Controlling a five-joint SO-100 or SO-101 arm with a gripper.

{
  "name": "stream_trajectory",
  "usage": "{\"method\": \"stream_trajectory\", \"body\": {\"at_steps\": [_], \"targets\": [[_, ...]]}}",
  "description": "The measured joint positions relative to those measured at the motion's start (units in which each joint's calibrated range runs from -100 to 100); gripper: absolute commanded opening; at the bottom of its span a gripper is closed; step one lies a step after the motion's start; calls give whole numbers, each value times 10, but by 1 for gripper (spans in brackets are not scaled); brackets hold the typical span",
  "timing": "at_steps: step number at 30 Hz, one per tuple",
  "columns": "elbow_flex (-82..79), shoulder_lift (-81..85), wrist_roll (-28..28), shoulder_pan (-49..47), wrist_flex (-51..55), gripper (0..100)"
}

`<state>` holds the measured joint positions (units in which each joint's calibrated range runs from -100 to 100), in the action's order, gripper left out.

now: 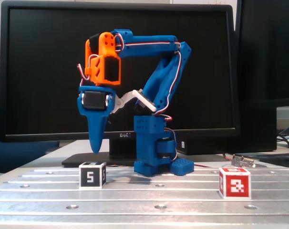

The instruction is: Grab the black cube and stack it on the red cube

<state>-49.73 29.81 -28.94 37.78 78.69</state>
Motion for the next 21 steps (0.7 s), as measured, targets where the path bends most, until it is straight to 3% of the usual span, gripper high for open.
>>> {"method": "stream_trajectory", "body": {"at_steps": [8,21], "targets": [[0,-14,0,-1,-2,15],[0,-23,-1,0,-2,26]]}}
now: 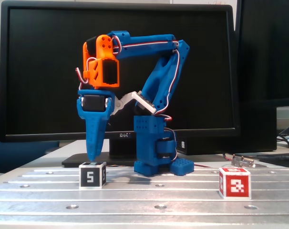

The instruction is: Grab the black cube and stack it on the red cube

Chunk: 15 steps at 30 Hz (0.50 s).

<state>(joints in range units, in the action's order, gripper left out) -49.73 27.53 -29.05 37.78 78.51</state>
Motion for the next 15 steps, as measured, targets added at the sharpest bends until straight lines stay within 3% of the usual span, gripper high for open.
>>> {"method": "stream_trajectory", "body": {"at_steps": [15], "targets": [[0,0,0,0,-2,26]]}}
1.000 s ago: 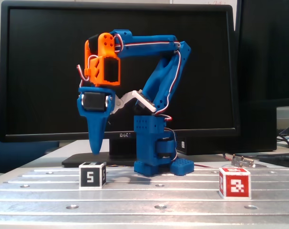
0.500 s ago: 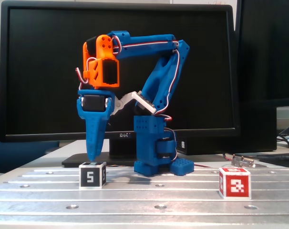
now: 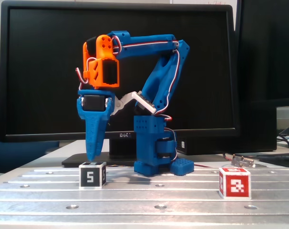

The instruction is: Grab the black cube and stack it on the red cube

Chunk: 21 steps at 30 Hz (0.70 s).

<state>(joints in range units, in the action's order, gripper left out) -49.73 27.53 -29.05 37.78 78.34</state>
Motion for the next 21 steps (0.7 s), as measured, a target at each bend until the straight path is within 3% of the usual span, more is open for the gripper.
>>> {"method": "stream_trajectory", "body": {"at_steps": [21], "targets": [[-71,-1,0,0,-65,26]]}}
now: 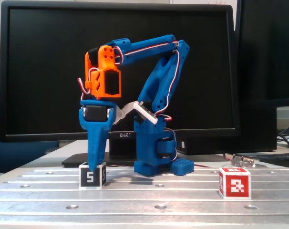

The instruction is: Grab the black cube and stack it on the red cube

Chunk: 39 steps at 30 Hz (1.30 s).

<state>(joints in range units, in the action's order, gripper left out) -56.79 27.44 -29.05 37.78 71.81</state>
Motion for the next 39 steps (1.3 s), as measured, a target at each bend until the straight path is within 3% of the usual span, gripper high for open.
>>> {"method": "stream_trajectory", "body": {"at_steps": [16,39], "targets": [[8,-118,0,-1,-54,26],[40,-123,0,9,-54,25]]}}
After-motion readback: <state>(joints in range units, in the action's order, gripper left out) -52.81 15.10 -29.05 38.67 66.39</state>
